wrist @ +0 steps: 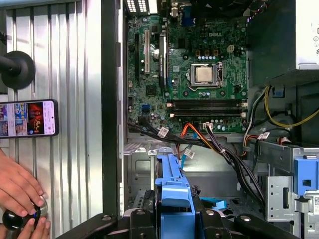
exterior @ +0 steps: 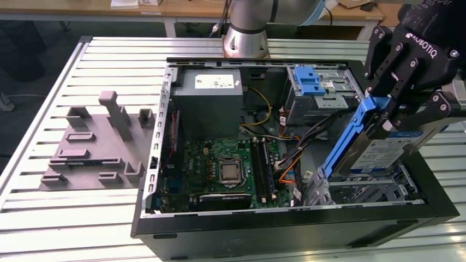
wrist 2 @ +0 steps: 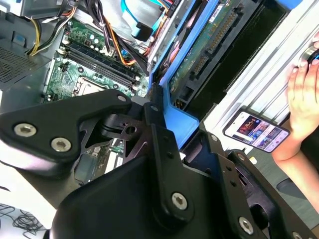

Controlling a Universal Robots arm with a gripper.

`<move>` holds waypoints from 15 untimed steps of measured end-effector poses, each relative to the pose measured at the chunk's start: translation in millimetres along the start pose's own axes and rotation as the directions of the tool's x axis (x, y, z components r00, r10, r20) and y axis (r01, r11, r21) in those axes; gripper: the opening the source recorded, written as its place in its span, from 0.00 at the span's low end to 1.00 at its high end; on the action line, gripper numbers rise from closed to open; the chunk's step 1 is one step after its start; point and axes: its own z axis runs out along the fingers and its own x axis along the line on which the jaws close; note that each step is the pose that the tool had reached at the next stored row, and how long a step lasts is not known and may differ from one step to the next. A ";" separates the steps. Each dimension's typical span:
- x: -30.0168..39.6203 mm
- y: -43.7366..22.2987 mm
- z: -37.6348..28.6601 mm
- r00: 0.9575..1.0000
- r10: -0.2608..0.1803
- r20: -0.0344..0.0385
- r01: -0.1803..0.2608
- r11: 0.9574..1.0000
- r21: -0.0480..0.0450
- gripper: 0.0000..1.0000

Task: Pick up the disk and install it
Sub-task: 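Insert the disk into the insertion slot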

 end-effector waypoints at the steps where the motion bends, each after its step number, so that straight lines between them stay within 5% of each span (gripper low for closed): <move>1: 0.0 0.0 0.6 1.000 0.000 0.000 0.000 1.000 0.000 0.36; 15: -0.3 -0.3 12.9 1.000 0.006 0.000 -0.006 1.000 0.000 0.36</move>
